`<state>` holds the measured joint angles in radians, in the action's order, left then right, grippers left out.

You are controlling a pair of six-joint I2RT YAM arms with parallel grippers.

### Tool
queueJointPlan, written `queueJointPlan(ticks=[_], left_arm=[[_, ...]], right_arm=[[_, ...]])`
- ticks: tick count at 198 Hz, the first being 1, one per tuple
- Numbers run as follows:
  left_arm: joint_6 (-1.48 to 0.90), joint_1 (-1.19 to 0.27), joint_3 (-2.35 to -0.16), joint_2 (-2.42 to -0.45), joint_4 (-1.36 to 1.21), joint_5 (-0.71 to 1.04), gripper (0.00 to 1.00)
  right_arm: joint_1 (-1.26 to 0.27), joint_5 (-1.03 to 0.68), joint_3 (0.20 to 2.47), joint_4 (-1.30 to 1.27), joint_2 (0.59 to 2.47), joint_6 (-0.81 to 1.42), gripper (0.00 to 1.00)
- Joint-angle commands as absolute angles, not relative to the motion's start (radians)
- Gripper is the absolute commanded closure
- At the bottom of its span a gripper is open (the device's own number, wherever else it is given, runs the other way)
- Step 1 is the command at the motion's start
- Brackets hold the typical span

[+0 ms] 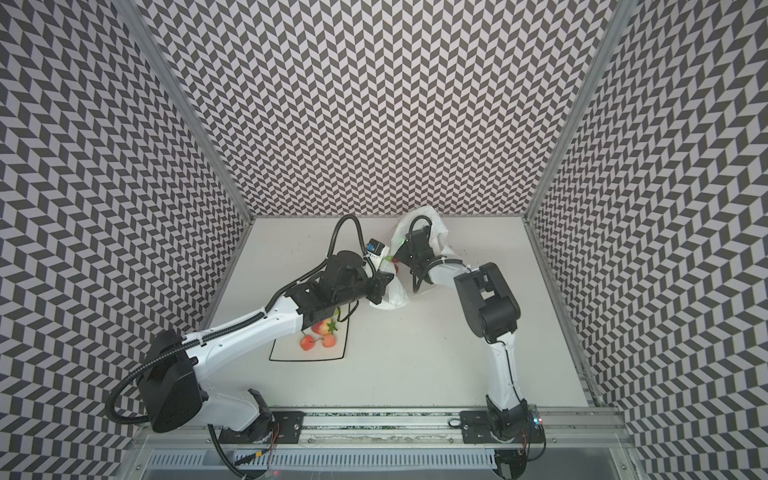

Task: Take the fake fruits out of the plastic bag
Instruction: 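Lower the right gripper onto the large strawberry in the bag and close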

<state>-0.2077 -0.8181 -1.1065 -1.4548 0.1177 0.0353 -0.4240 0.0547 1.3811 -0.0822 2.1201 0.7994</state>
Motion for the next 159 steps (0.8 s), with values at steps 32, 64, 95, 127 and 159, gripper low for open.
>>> queueJointPlan(ticks=[32, 64, 95, 127, 159], left_arm=[[0.079, -0.916, -1.422, -1.611, 0.003, 0.151, 1.0], [0.261, -0.988, -1.506, -1.67, 0.014, 0.382, 1.0], [0.241, -0.929, -1.339, -1.602, -0.01, 0.401, 1.0], [0.181, -0.874, -1.129, -1.484, 0.024, 0.356, 1.0], [0.077, -0.879, -0.988, -1.397, 0.039, 0.374, 1.0]], right_arm=[[-0.331, 0.054, 1.128, -0.168, 1.886, 0.877, 0.19], [-0.232, 0.05, 0.898, -0.175, 1.674, 0.888, 0.19], [-0.19, 0.054, 0.764, -0.147, 1.552, 0.884, 0.19], [-0.187, 0.018, 0.742, -0.096, 1.523, 0.837, 0.19], [-0.187, -0.034, 0.818, 0.077, 1.54, 0.729, 0.2]])
